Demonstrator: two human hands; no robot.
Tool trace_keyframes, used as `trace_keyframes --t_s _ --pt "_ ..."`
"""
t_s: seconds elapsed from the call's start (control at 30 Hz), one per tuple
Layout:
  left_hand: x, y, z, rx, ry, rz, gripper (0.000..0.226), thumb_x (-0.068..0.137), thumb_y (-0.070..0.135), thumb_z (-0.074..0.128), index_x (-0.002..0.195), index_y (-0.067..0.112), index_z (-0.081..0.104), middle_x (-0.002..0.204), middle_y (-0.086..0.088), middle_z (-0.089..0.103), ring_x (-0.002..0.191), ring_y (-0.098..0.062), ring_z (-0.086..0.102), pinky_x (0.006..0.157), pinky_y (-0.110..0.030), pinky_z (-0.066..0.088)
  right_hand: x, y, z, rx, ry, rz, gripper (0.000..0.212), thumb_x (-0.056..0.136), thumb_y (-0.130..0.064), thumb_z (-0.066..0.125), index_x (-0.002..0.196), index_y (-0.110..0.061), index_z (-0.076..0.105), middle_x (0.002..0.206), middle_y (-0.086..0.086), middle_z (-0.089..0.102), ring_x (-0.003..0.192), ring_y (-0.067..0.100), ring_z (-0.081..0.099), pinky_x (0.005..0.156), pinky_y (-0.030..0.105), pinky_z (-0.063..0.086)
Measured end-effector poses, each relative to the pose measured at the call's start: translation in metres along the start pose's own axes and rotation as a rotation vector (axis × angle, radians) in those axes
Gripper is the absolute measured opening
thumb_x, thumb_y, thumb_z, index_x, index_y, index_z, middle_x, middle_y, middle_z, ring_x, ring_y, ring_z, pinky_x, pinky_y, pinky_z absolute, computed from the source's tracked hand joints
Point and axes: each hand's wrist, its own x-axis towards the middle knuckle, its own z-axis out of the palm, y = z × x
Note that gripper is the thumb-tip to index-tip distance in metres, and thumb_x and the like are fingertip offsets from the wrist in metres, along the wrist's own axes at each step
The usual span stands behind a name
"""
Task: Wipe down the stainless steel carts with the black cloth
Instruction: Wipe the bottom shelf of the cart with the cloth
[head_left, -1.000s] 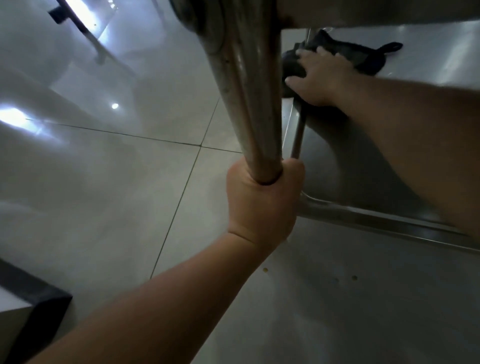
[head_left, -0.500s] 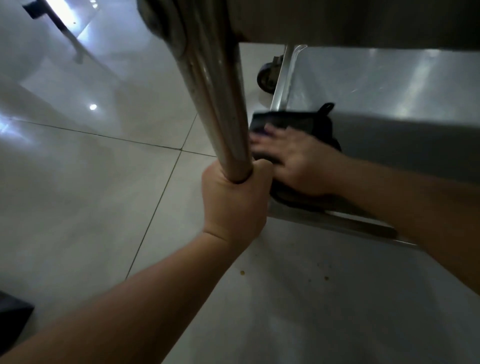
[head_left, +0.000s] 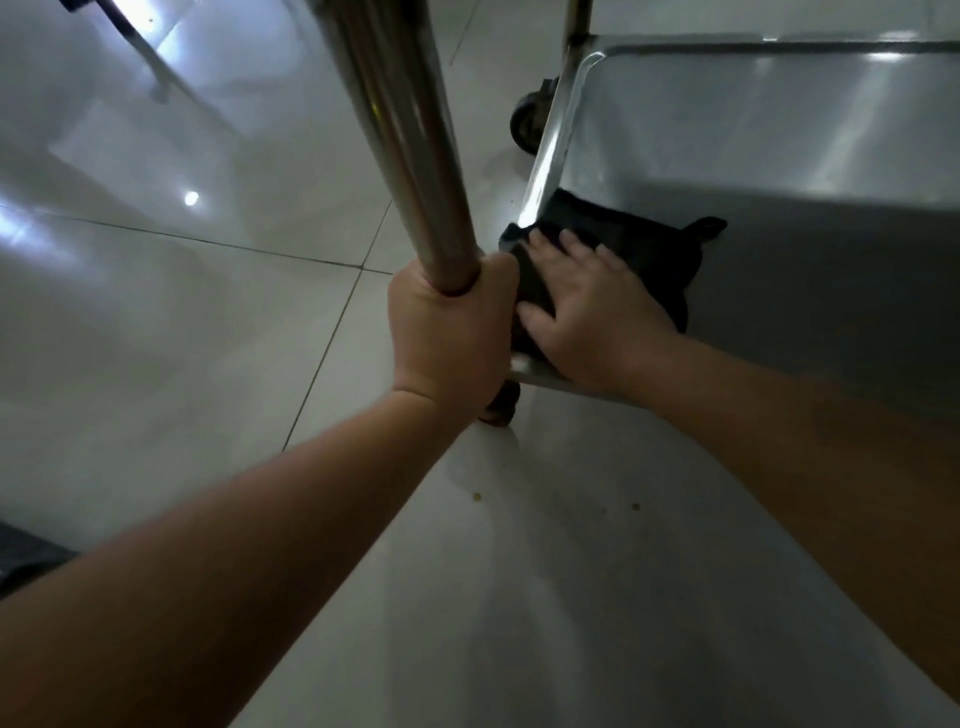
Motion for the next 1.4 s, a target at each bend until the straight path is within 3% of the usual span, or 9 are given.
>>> trace_keyframes --t_s 0.1,0.23,0.47,0.6,0.73,0.83,0.93,1.03,1.4 --pt "-0.004 0.002 0.002 0.053 0.035 0.002 0.019 0.074 0.023 0.063 0.056 0.024 0.057 0.055 0.000 0.055 0.057 -0.023 0.054 0.061 -0.045 0.052 -0.035 0.005 0.001 -0.047 0.013 -0.091 0.074 0.102 -0.058 0.034 0.165 -0.023 0.017 0.171 -0.004 0.023 0.158 0.013 0.012 0.127 0.033 0.002" --pt "-0.008 0.005 0.000 0.203 0.072 0.023 0.036 0.080 0.026 0.062 0.084 -0.009 0.056 0.073 -0.020 0.058 0.067 -0.019 0.055 0.065 -0.040 0.051 -0.065 0.027 -0.004 -0.145 -0.037 -0.240 0.086 0.094 -0.076 0.034 0.164 -0.026 0.025 0.169 -0.009 0.027 0.158 0.010 0.014 0.129 0.037 0.010" --pt "-0.032 -0.011 -0.015 0.572 0.110 -0.178 0.048 0.085 0.051 0.076 0.114 0.024 0.050 0.115 0.001 0.050 0.090 -0.008 0.053 0.060 -0.020 0.047 -0.106 0.082 -0.013 -0.162 -0.030 -0.291 0.069 0.100 -0.054 0.053 0.162 -0.035 0.031 0.168 -0.015 0.025 0.158 0.013 0.017 0.128 0.039 0.014" --pt "-0.081 -0.037 -0.007 0.812 -0.147 -0.497 0.022 0.093 0.036 0.072 0.099 0.021 0.058 0.090 -0.004 0.065 0.075 -0.020 0.061 0.053 -0.031 0.046 -0.131 0.115 -0.024 -0.146 -0.026 -0.270 0.068 0.100 -0.053 0.056 0.162 -0.036 0.031 0.168 -0.016 0.024 0.158 0.012 0.015 0.128 0.037 0.011" --pt "-0.100 -0.030 0.038 0.984 -0.404 -0.052 0.011 0.094 0.039 0.064 0.097 0.033 0.055 0.086 0.009 0.062 0.075 -0.012 0.061 0.062 -0.029 0.048 -0.158 0.145 -0.037 -0.118 -0.012 -0.251 0.066 0.101 -0.050 0.056 0.161 -0.035 0.034 0.168 -0.017 0.025 0.158 0.011 0.015 0.127 0.034 0.009" --pt "-0.107 -0.025 0.073 1.012 -0.506 0.316 0.037 0.093 0.048 0.054 0.126 0.030 0.052 0.123 0.008 0.054 0.114 -0.016 0.055 0.099 -0.036 0.048 -0.180 0.170 -0.047 -0.121 -0.022 -0.233 0.066 0.101 -0.051 0.057 0.161 -0.037 0.033 0.167 -0.021 0.021 0.158 0.007 0.011 0.127 0.033 0.007" --pt "-0.112 -0.031 0.103 1.119 -0.633 0.406 0.077 0.095 0.062 0.039 0.163 0.031 0.023 0.170 0.006 0.022 0.160 -0.015 0.014 0.127 -0.038 0.012 -0.202 0.201 -0.063 -0.096 -0.044 -0.213 0.068 0.099 -0.054 0.058 0.160 -0.039 0.033 0.166 -0.024 0.020 0.157 0.003 0.006 0.127 0.031 0.006" --pt "-0.116 -0.047 0.126 1.262 -0.741 0.494 0.089 0.100 0.069 0.028 0.169 0.030 -0.012 0.175 0.009 -0.019 0.158 -0.007 -0.027 0.125 -0.030 -0.015 -0.225 0.232 -0.077 -0.096 -0.075 -0.195 0.069 0.099 -0.057 0.055 0.161 -0.041 0.030 0.167 -0.025 0.018 0.157 0.001 0.002 0.128 0.032 0.005" --pt "-0.154 -0.062 0.190 1.342 -0.880 0.717 0.090 0.103 0.070 0.022 0.167 0.023 -0.021 0.171 0.004 -0.032 0.157 -0.012 -0.032 0.126 -0.036 -0.016 -0.303 0.326 -0.109 -0.113 -0.052 -0.115 0.070 0.095 -0.068 0.039 0.160 -0.045 0.029 0.166 -0.028 0.016 0.157 -0.002 0.000 0.127 0.034 0.009"
